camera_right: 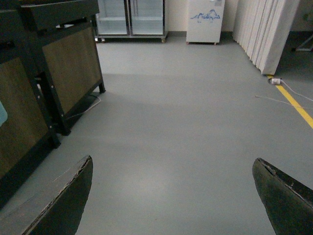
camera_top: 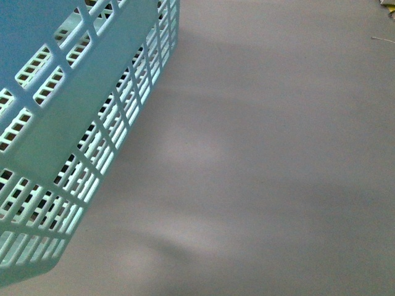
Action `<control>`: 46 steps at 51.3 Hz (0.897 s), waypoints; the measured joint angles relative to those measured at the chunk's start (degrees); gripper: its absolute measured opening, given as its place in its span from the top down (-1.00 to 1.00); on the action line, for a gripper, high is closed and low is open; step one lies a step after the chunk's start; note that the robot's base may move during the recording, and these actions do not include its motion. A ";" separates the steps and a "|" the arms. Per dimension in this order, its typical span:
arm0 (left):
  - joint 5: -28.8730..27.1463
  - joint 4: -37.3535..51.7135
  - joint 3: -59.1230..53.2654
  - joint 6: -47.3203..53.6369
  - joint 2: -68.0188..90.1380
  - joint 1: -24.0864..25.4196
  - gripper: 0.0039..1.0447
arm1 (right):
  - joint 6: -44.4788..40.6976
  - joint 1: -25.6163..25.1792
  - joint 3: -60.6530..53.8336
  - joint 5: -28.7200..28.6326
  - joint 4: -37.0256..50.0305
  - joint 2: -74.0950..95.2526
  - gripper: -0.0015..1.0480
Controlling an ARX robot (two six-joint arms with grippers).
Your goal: Pick lemon and mango into basket
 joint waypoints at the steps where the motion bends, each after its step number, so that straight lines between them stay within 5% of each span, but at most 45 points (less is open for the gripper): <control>1: -0.02 0.00 0.00 0.07 0.00 0.00 0.92 | 0.02 0.00 0.00 -0.02 0.00 0.00 -0.83; 46: 0.02 0.00 0.07 0.17 0.00 0.00 0.92 | 0.00 0.00 0.00 -0.02 0.00 0.00 -0.83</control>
